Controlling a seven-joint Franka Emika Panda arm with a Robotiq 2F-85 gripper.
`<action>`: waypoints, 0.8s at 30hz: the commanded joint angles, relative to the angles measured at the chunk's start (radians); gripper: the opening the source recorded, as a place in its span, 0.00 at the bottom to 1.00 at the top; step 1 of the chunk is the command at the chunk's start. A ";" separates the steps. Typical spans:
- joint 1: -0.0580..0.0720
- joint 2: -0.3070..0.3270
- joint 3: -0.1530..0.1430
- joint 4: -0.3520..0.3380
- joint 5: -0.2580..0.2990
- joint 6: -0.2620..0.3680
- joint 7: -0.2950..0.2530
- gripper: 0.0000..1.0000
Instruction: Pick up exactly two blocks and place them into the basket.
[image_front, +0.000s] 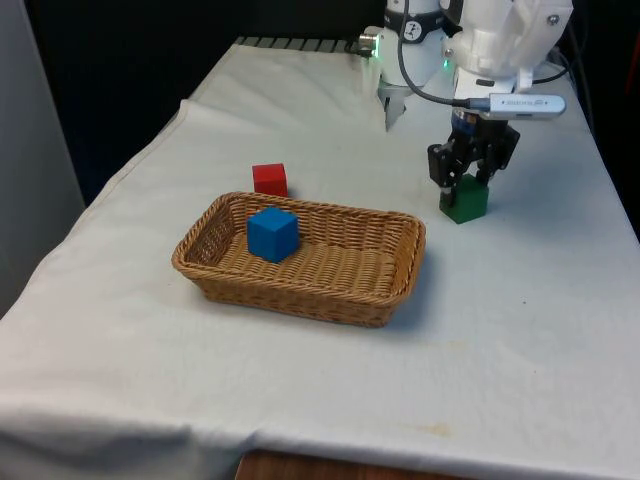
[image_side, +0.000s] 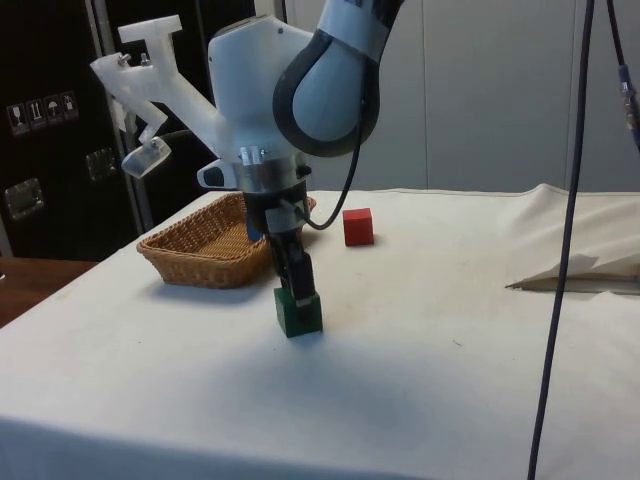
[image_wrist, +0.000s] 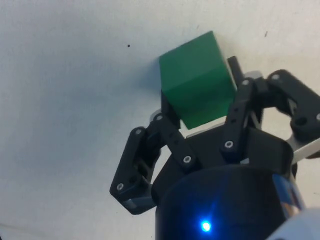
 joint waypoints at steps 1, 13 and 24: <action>0.001 -0.002 -0.001 -0.003 -0.001 0.005 0.001 0.07; 0.004 -0.029 -0.003 -0.007 -0.003 -0.017 0.009 0.03; 0.004 -0.118 0.001 -0.005 -0.005 -0.104 0.035 0.03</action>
